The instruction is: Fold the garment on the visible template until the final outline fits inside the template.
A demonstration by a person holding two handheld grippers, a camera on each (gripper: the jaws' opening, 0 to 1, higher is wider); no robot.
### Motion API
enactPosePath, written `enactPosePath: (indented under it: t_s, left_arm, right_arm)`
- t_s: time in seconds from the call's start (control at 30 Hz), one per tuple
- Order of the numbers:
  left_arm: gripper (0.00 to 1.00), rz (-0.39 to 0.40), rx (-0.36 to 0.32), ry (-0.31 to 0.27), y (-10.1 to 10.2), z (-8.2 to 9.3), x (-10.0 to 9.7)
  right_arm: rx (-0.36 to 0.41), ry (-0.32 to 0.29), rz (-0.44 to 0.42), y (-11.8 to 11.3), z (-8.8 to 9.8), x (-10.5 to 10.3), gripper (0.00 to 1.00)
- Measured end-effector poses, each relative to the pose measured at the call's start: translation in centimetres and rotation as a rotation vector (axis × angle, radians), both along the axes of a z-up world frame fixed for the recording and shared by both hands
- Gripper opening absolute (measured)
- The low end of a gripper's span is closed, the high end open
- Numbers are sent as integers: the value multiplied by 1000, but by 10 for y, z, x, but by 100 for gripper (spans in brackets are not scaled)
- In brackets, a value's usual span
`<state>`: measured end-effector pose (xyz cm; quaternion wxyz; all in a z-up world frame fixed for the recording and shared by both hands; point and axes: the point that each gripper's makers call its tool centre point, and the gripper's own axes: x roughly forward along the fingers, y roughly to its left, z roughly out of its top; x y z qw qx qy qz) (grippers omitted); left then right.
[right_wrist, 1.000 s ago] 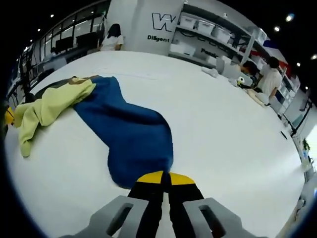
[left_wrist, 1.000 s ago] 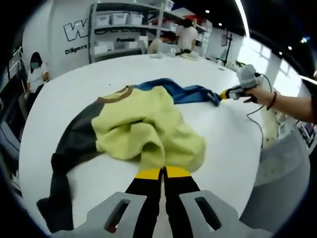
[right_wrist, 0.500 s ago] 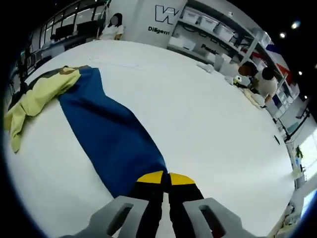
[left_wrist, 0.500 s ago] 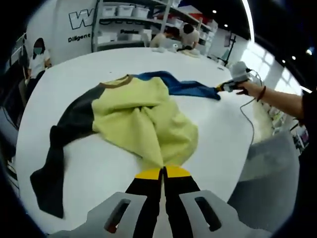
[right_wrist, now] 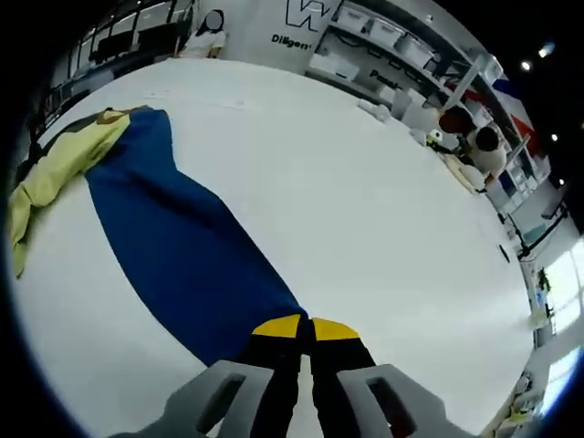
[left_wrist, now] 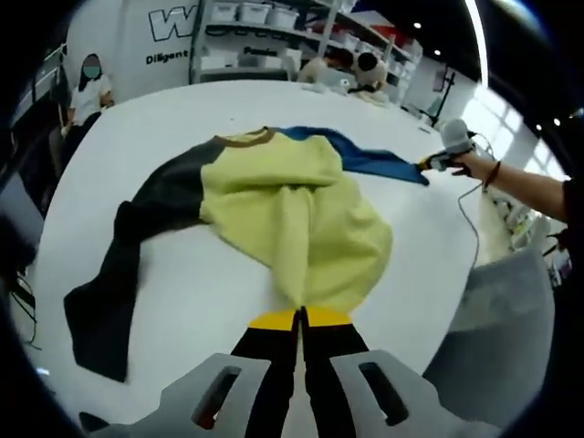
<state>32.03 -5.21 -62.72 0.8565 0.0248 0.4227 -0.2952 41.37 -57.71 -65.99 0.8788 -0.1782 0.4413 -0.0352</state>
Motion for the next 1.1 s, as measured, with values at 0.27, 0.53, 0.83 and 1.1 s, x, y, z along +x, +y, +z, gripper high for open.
enactPosePath:
  t_s: [0.27, 0.53, 0.83, 1.1]
  left_arm:
    - [0, 36, 35, 30, 22, -7, -5]
    - [0, 72, 86, 44, 41, -21, -8]
    - [0, 87, 151, 88, 56, -39, -15]
    - [0, 116, 179, 95, 72, -42, -17]
  right_arm:
    - [-25, 17, -20, -16, 2, -2, 0]
    - [-28, 39, -35, -24, -2, -4, 0]
    - [-23, 45, -51, -29, -4, -6, 0]
    - [-24, 49, -72, -36, -4, -8, 0]
